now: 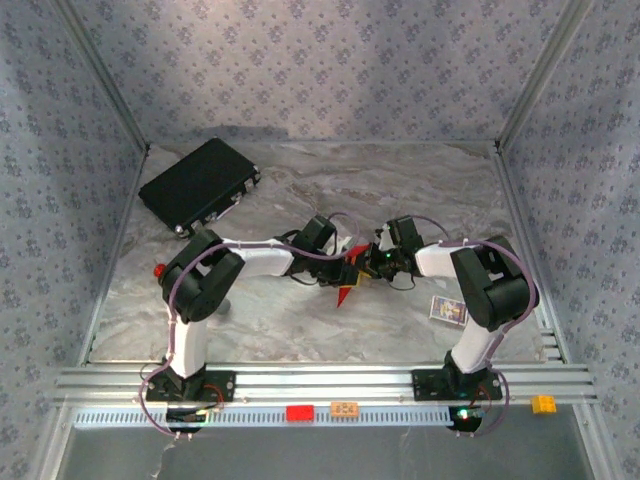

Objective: Fold a paper plane with a square sheet of paper (pick it up from the middle)
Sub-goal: Fold the wing for the fifth time at the center of the table.

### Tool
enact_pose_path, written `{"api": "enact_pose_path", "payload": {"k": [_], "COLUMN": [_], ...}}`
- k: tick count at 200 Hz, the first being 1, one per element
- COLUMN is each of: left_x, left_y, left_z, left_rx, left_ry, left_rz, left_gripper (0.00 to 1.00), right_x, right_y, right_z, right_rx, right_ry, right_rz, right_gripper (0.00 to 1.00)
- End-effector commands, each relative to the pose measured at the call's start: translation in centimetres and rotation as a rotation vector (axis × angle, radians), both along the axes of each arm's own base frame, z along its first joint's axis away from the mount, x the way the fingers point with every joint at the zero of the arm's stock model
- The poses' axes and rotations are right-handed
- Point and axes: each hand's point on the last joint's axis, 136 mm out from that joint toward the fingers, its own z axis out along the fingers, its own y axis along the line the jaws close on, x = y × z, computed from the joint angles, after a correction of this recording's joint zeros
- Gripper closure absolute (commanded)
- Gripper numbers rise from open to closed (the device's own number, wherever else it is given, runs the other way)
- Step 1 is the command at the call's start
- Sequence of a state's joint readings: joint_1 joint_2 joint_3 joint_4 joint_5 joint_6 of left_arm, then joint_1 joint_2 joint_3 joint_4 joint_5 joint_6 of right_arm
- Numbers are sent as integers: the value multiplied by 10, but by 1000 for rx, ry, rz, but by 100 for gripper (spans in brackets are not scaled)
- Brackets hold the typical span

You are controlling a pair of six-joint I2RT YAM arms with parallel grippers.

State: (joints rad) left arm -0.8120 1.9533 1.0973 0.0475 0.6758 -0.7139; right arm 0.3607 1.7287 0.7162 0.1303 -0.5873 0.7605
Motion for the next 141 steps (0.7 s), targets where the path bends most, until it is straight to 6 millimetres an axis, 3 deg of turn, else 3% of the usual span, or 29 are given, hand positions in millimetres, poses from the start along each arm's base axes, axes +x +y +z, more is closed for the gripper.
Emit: {"api": "enact_pose_path", "payload": {"k": [1,65,141], "left_x": [-4,-30,-54], "left_y": [2,29,48], "left_z": [-14,-50,-47], "left_rx": [44,162,186], "left_ry": [1,34,58], "left_rz": [-30,-47,-61], "left_gripper": [94,95,95], "right_x": [-17,-18,-17], "right_y": [-21,-22,-22], "right_z": [-35,-39,-40], "right_rx": [-129,-139,-143], "right_ry": [94,104,107], "right_rz": [-24,-28,-28], "right_gripper": [85,86,85]}}
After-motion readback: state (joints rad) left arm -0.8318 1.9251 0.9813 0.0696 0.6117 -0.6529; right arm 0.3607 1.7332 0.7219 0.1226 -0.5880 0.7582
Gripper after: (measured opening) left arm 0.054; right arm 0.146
